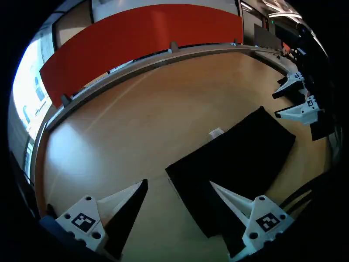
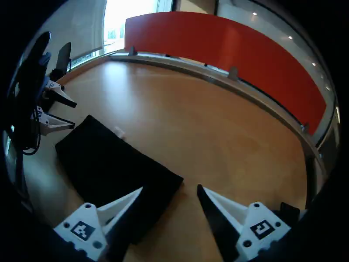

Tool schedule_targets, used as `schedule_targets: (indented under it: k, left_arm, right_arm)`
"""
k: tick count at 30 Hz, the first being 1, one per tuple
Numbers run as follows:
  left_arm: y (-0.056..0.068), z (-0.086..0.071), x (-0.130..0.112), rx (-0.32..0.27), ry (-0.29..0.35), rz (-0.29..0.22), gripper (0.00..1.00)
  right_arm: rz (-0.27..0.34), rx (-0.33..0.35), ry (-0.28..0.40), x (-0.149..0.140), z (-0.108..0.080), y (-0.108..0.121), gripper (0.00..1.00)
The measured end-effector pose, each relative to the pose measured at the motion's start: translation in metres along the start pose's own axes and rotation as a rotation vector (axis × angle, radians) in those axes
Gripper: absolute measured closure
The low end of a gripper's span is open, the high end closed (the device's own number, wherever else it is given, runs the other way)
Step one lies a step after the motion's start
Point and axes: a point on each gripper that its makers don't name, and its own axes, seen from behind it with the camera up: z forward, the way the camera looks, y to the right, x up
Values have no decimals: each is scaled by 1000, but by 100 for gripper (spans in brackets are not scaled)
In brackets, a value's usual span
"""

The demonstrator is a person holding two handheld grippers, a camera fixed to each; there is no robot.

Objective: Fold towel

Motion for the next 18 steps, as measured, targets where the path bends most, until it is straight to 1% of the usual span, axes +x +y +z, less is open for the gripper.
schedule_targets:
  k: [1,5,9,14,18]
  left_arm:
    - [0,-1,-1,-3,-2,-7,6]
    - [1,-3,-4,-14,-9,-29,6]
    - [2,-6,-6,-14,-9,-36,6]
    - [1,-13,-8,-6,-5,-42,6]
    - [1,-19,-11,-6,-4,-67,6]
  right_arm:
    - [3,0,2,0,-1,0,0]
    - [11,-3,7,0,-4,-1,0]
    - [11,0,7,-3,-8,-3,0]
    - [13,4,16,-3,-15,-7,0]
    - [22,4,23,-4,-21,-11,0]
